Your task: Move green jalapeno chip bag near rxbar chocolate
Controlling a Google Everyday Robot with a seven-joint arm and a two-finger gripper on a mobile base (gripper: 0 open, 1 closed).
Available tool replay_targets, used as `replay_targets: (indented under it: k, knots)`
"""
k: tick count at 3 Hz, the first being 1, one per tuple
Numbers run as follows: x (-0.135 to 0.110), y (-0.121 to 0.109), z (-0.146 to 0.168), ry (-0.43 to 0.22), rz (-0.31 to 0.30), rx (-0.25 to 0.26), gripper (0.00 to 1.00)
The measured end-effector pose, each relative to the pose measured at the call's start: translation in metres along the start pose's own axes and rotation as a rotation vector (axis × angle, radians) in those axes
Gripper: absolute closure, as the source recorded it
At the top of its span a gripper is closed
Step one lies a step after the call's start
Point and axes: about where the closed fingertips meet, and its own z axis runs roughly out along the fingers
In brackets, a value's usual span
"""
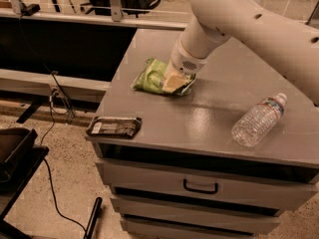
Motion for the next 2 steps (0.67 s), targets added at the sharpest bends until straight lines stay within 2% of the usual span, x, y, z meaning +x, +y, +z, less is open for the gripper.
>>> replay_targets:
  k: [1,2]
  knots:
    - [0.0014,-0.0002,0.0063,0.029,-0.02,0.015,0.88]
    - [0.001,-0.0005,0.0053,0.029,-0.02,0.015,1.0]
